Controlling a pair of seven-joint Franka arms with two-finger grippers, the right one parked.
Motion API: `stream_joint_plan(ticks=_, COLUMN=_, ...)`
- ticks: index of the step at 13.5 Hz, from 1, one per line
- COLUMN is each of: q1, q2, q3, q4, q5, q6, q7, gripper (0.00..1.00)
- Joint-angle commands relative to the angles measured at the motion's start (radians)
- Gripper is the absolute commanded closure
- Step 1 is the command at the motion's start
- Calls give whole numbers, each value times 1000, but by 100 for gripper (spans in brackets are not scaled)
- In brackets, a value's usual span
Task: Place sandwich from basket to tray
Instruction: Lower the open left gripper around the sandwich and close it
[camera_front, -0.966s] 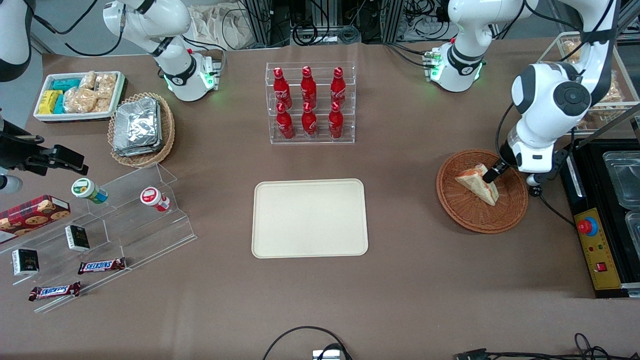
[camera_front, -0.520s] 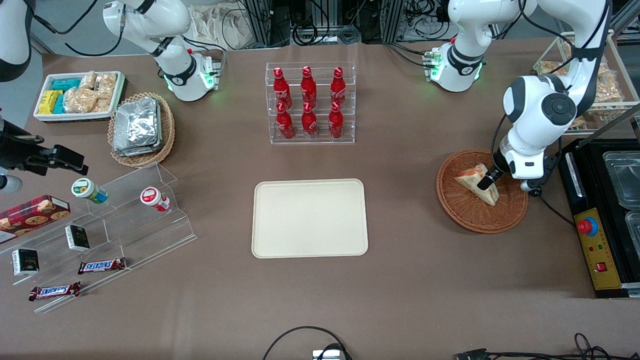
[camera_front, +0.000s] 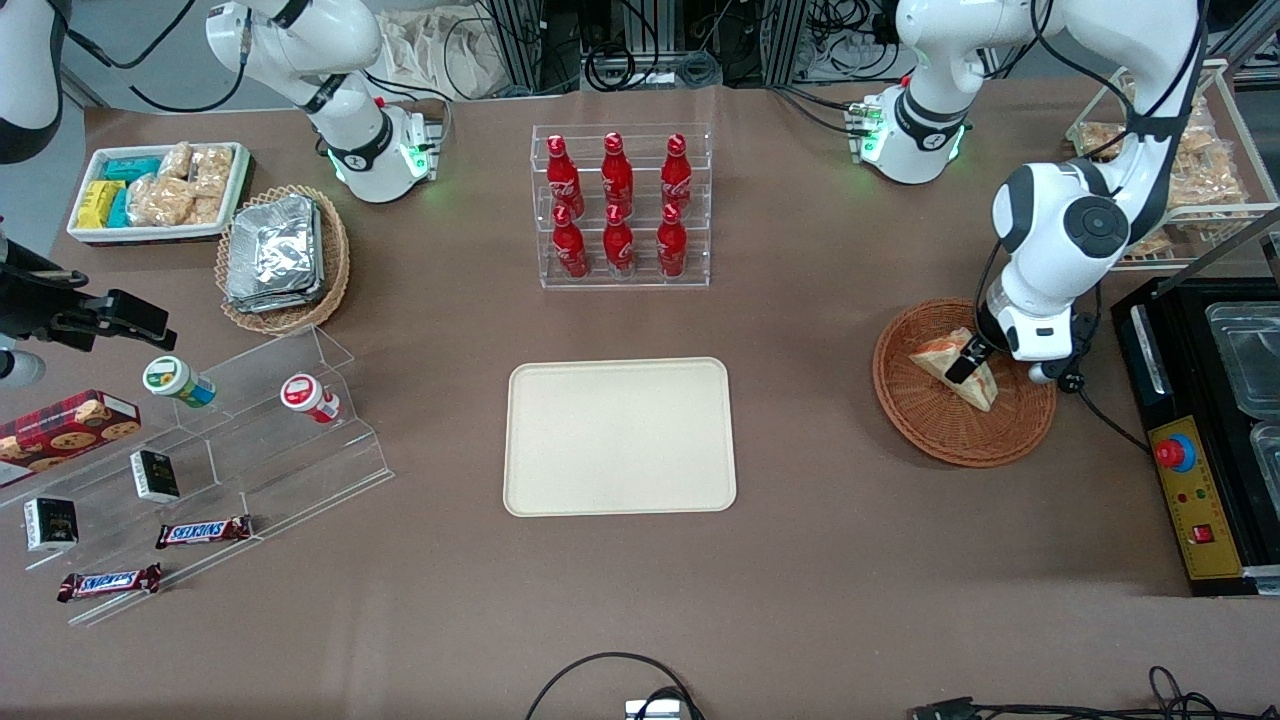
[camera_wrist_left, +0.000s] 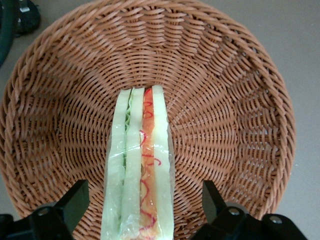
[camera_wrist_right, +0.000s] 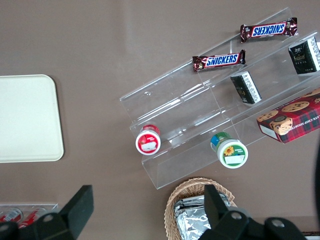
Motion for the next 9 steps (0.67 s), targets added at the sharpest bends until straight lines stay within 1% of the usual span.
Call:
stream_joint_plan(ticks=1, q1=3, q2=26, q3=-5, q4=-41, q5=-2, q6=92, q7=-20, gripper=0)
stream_joint_plan(ticks=4, q1=3, q2=46, q3=-3, q4=-44, q5=-2, q6=110, q7=-20, gripper=0)
stream_joint_plan(ticks=5, q1=3, q2=49, q3=-3, q4=-45, q5=-2, q6=116, q7=-20, gripper=1)
stream_joint_plan(ticks=6, q1=3, q2=54, q3=-3, q4=-50, q5=-2, q6=126, q7=-20, gripper=8)
stream_joint_plan(ticks=7, q1=3, q2=55, q3=-3, q4=-52, q5=-2, q6=134, q7=-20, gripper=20)
stream_joint_plan(ticks=8, q1=3, q2=57, q3=-3, q4=-52, q5=-1, q6=134, q7=-17, gripper=39)
stream_joint_plan(ticks=9, q1=3, q2=60, q3=-3, q4=-52, q5=2, q6=134, q7=-14, gripper=56)
